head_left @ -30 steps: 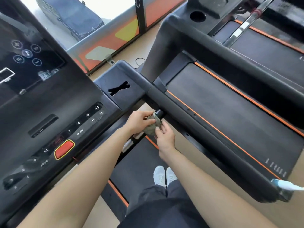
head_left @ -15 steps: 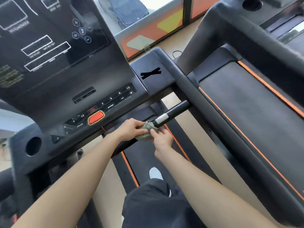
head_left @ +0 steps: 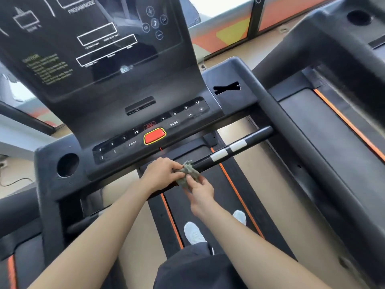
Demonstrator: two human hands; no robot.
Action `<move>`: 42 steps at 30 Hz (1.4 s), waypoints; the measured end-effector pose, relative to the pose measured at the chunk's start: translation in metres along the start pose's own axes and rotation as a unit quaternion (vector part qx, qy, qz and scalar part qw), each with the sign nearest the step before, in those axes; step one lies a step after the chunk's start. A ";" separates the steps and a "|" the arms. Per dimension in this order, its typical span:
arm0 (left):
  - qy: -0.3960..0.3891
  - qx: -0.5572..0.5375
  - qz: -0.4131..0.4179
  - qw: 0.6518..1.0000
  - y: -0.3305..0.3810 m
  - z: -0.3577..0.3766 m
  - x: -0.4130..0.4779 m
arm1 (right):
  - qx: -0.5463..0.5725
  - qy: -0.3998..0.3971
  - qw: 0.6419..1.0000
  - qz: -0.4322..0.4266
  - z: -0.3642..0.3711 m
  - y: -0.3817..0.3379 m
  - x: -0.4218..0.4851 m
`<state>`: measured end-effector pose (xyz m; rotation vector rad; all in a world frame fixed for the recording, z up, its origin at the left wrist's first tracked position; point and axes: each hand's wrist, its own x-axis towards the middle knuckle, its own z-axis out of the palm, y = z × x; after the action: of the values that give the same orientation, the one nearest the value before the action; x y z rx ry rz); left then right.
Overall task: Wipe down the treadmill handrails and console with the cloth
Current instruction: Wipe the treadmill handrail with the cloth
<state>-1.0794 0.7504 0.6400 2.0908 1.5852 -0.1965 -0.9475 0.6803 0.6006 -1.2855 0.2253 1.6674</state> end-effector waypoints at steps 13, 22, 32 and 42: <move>0.045 -0.117 -0.010 0.992 0.001 0.016 0.001 | -0.051 0.047 0.998 0.009 -0.004 -0.004 0.000; 0.137 -0.157 -0.026 0.978 0.061 0.026 0.049 | 0.040 0.108 0.993 -0.021 -0.032 -0.080 0.030; 0.094 -0.259 0.028 0.961 0.151 0.022 0.123 | 0.075 0.136 0.985 -0.078 -0.067 -0.178 0.052; 0.002 -0.225 0.050 0.973 0.170 0.020 0.135 | 0.037 0.101 0.985 -0.132 -0.067 -0.168 0.045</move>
<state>-0.8757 0.8241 0.6201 1.8045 1.3667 0.1883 -0.7735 0.7471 0.6015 -1.3659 0.2252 1.2960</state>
